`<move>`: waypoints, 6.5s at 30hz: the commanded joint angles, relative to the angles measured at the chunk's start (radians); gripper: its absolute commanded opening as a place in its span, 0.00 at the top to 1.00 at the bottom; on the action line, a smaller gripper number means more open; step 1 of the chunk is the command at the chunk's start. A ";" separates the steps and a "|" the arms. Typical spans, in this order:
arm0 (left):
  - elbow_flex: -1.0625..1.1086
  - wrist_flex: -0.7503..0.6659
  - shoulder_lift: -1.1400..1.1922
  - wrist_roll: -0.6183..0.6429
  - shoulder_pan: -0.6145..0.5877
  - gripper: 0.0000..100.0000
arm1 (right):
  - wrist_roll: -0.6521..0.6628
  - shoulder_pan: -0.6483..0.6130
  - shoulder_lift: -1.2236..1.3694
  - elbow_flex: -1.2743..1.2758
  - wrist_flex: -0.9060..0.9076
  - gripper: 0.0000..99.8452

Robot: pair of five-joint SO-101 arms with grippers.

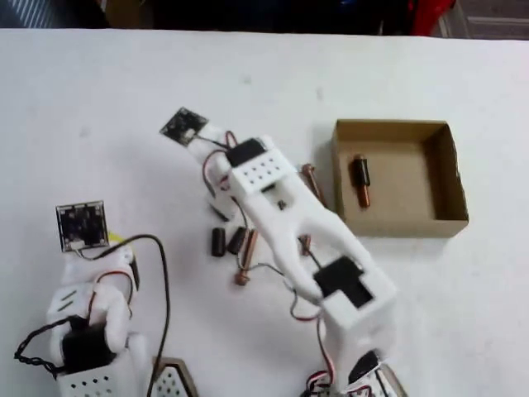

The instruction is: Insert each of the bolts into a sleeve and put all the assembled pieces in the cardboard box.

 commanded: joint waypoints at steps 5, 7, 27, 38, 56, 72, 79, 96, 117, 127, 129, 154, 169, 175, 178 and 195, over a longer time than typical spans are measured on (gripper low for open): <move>0.002 -0.028 0.002 -0.009 -0.010 0.97 | 0.017 -0.021 0.209 -0.321 0.150 0.87; 0.014 -0.032 0.002 -0.009 -0.010 0.97 | 0.017 -0.035 0.255 -0.381 0.197 0.87; 0.032 -0.064 0.002 -0.009 -0.010 0.97 | -0.052 -0.033 0.558 -0.712 0.363 0.87; 0.032 -0.064 0.002 -0.009 -0.010 0.97 | -0.054 -0.015 0.616 -0.735 0.386 0.93; 0.034 -0.064 0.002 -0.009 -0.010 0.97 | -0.060 -0.016 0.340 -0.736 0.490 0.98; 0.061 -0.100 0.002 -0.009 -0.004 0.97 | -0.061 -0.012 -0.427 -0.460 0.547 0.98; 0.115 -0.181 0.002 -0.008 -0.004 0.97 | -0.061 -0.008 -0.780 -0.184 0.541 0.98; 0.132 -0.215 0.002 -0.008 -0.004 0.97 | -0.060 0.223 -1.402 0.555 0.226 0.98; 0.190 -0.221 0.002 -0.009 0.150 0.97 | -0.163 0.398 -1.863 1.206 -0.091 0.98; 0.135 -0.124 0.002 -0.009 0.154 0.97 | -0.160 0.406 -2.018 1.346 -0.156 0.98; 0.074 -0.044 0.002 -0.009 0.154 0.97 | -0.160 0.406 -2.040 1.373 -0.171 0.98; -0.319 0.140 0.200 -0.227 0.156 0.97 | -0.167 0.463 -2.127 1.711 -0.564 0.98; -0.614 0.117 0.789 -0.224 0.426 0.97 | -0.167 0.470 -2.127 1.731 -0.575 0.98; -0.701 0.118 0.975 -0.224 0.536 0.97 | -0.164 0.470 -2.127 1.731 -0.568 0.98; -0.776 0.118 1.081 -0.224 0.568 0.97 | -0.163 0.470 -2.127 1.731 -0.567 0.98; -1.174 0.226 1.744 0.035 0.782 0.86 | -0.163 0.515 -2.129 1.741 -0.573 0.98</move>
